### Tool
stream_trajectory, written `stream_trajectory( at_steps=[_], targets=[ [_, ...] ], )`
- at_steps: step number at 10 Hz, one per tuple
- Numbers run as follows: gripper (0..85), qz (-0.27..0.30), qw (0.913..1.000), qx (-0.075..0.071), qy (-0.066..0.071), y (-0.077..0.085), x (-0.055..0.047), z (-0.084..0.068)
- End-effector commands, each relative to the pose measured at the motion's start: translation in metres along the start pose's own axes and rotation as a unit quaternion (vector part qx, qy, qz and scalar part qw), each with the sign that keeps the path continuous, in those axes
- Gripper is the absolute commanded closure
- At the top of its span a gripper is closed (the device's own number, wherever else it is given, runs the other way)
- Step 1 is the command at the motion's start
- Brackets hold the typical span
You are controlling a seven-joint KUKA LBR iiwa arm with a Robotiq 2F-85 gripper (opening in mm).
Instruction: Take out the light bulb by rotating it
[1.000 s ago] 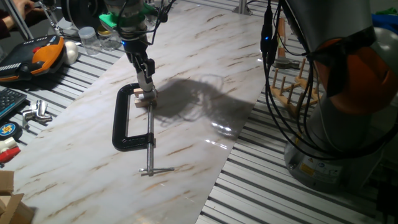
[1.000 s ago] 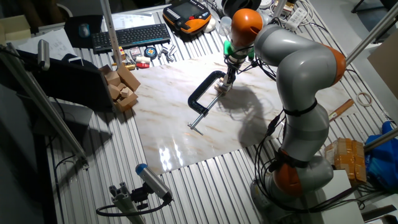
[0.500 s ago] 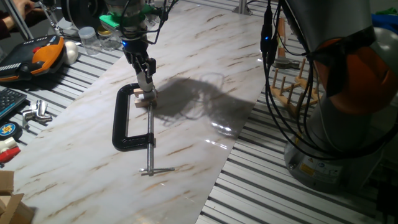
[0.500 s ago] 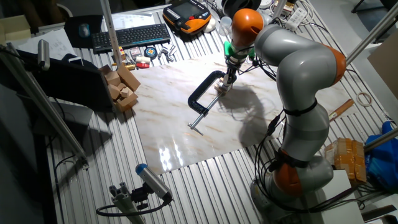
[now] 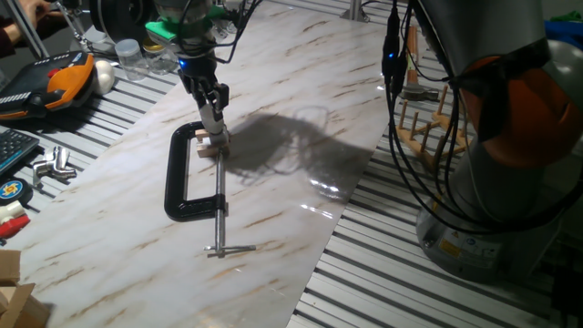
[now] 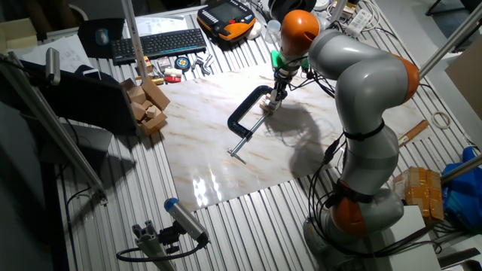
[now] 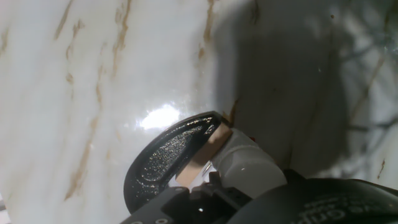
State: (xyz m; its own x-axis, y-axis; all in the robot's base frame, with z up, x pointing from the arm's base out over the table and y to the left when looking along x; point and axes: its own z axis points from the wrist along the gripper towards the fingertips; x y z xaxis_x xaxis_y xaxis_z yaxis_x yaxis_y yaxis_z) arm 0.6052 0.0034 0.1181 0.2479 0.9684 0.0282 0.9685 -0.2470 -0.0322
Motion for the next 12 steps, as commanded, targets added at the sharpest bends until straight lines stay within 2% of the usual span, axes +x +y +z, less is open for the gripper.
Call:
stream_trajectory(
  at_steps=[1, 7, 12],
  targets=[
    [85.0, -0.004, 1.0, -0.001, 0.0, 0.0, 0.0, 0.0],
    [85.0, -0.047, 0.9989, 0.002, 0.003, -0.0001, 0.0001, 0.0002],
    [85.0, -0.081, 0.9967, 0.007, -0.002, -0.0003, -0.0001, 0.0003]
  ],
)
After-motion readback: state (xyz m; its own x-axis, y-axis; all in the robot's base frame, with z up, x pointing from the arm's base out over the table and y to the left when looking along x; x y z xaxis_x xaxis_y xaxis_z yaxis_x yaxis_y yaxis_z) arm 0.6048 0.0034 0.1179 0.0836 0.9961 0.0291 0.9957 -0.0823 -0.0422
